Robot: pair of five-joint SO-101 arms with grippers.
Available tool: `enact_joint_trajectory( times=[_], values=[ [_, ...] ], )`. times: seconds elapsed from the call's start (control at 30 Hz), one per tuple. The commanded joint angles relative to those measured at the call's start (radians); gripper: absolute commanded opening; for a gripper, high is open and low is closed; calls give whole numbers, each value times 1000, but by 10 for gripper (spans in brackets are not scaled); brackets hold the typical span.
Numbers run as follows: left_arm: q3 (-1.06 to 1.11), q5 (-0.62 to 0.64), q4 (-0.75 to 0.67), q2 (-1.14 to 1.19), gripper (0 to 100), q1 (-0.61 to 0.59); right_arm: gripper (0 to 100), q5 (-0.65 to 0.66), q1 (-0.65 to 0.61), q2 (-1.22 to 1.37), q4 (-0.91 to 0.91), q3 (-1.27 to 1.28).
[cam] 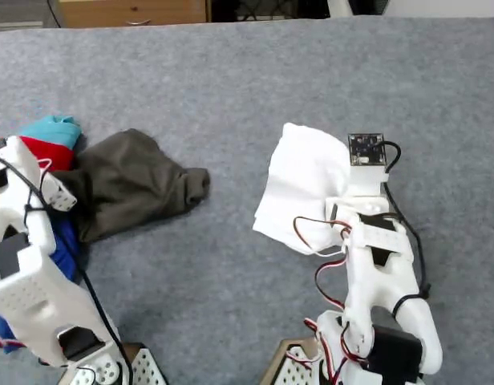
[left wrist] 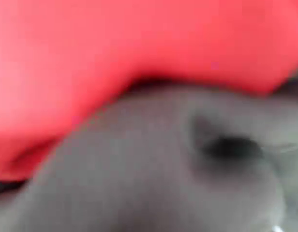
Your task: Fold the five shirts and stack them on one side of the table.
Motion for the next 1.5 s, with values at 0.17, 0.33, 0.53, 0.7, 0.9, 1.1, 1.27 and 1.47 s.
enact_joint_trajectory(
  times=[0.17, 0.33, 0.53, 0.7, 0.9, 1.1, 1.27, 1.47],
  values=[
    [-239, -26, 3, 247, 47, 30, 15, 11, -20, 15, -9, -16],
    [-323, -38, 74, 198, 27, -84, 15, 11, -20, 15, -9, -18],
    [-533, -43, 135, 60, 27, -328, 15, 11, -21, 7, -8, -21],
    [-710, -43, 138, 41, 27, -516, 15, 12, -103, 5, 219, -114],
    [-794, -44, 152, 34, 30, -591, 16, 12, -350, 5, 592, -437],
    [-839, -124, 316, 40, 30, -581, 18, 12, -629, 15, 786, -736],
    [-834, -212, 362, 38, 42, -564, 39, 12, -712, 13, 896, -878],
    [-839, -215, 362, 32, 252, -582, 188, 5, -695, 5, 1040, -1020]
  ],
)
